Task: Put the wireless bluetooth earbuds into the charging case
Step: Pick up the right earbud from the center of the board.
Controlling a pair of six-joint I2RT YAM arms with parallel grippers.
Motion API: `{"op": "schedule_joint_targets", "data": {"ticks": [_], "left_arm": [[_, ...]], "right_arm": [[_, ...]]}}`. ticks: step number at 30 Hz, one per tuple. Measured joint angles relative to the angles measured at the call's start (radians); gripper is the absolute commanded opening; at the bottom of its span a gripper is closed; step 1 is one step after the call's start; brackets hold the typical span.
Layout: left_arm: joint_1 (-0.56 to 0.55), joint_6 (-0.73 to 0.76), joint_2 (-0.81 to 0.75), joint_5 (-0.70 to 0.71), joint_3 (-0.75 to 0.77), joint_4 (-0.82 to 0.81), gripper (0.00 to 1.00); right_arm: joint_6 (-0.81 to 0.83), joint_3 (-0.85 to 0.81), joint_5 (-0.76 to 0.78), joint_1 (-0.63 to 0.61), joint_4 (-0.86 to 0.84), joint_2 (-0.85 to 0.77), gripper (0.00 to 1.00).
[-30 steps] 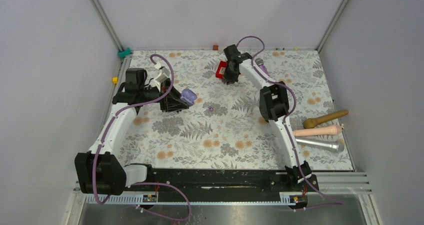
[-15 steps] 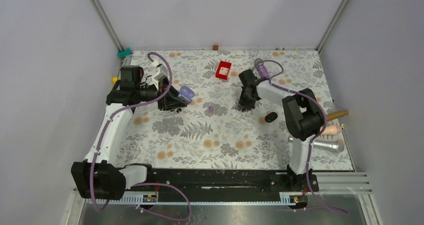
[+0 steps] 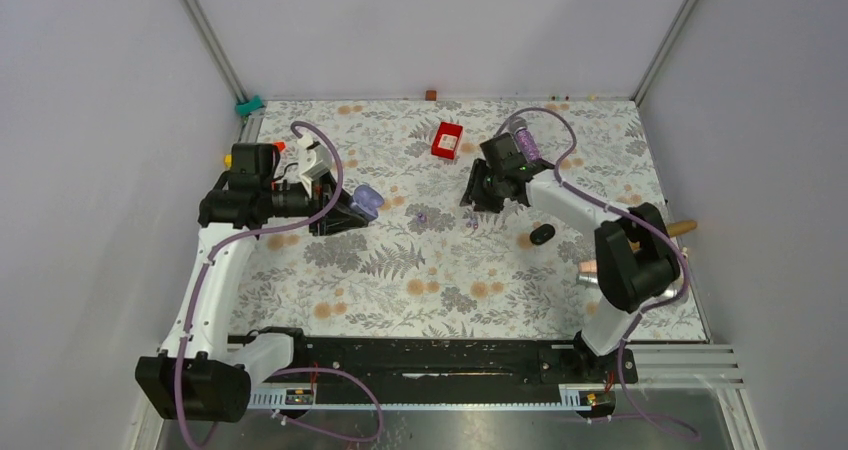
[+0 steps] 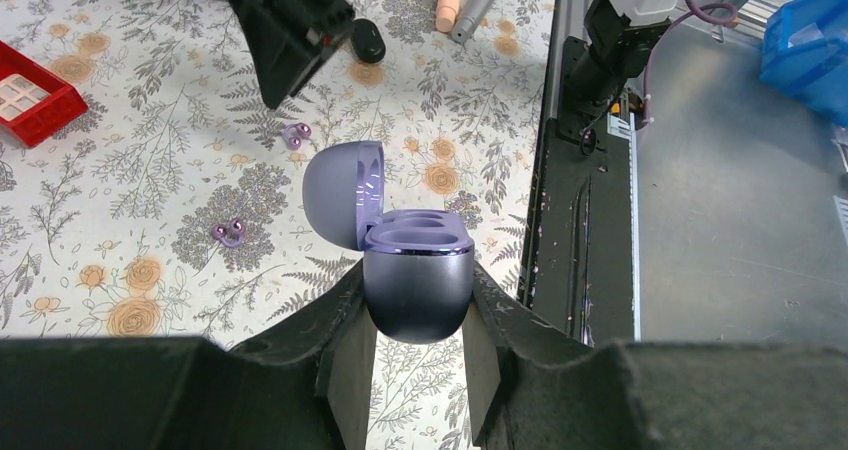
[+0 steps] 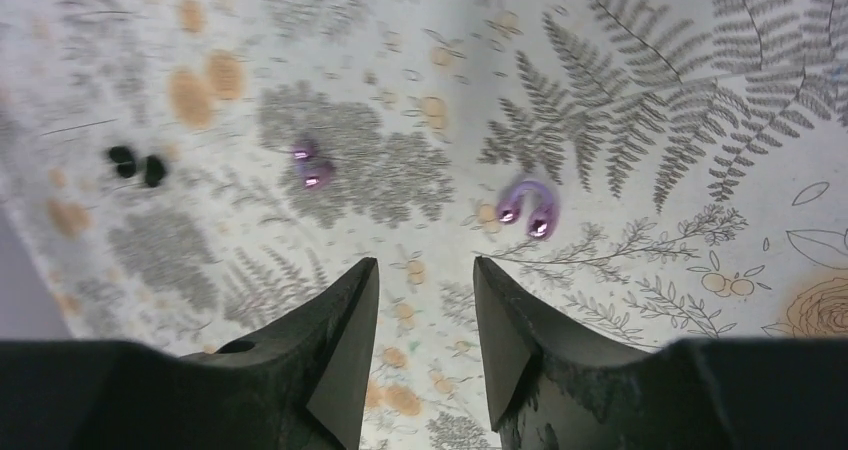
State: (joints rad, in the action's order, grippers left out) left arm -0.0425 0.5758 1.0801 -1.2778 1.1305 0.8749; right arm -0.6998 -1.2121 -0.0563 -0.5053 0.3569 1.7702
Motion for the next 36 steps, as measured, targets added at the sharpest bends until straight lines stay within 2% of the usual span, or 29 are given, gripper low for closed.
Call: {"op": "schedule_joint_targets", "data": {"ticks": [4, 9, 13, 18, 23, 26, 36], "left_arm": [[0.005, 0.007, 0.003, 0.002, -0.006, 0.005, 0.00], [0.013, 0.023, 0.003, 0.004, -0.029, 0.014, 0.00], [0.016, 0.032, 0.003, 0.006, -0.040, 0.015, 0.00], [0.021, 0.042, 0.003, 0.005, -0.045, 0.015, 0.00], [0.031, 0.050, 0.002, 0.001, -0.045, 0.015, 0.00], [0.035, 0.053, 0.001, -0.005, -0.049, 0.014, 0.00], [0.062, 0.056, -0.003, -0.021, -0.062, 0.015, 0.00]], "right_arm": [[0.040, 0.000, -0.016, 0.000, -0.019, -0.114, 0.47], [0.252, -0.031, -0.058, 0.000, -0.024, -0.127, 0.45], [0.479, -0.164, -0.055, 0.003, 0.056, 0.000, 0.43], [0.627, -0.305, -0.050, 0.027, 0.180, 0.175, 0.36], [0.668, -0.336, -0.035, 0.079, 0.292, 0.270, 0.27], [0.668, -0.336, -0.032, 0.098, 0.333, 0.291, 0.26], [0.638, -0.338, -0.033, 0.097, 0.367, 0.305, 0.18]]}}
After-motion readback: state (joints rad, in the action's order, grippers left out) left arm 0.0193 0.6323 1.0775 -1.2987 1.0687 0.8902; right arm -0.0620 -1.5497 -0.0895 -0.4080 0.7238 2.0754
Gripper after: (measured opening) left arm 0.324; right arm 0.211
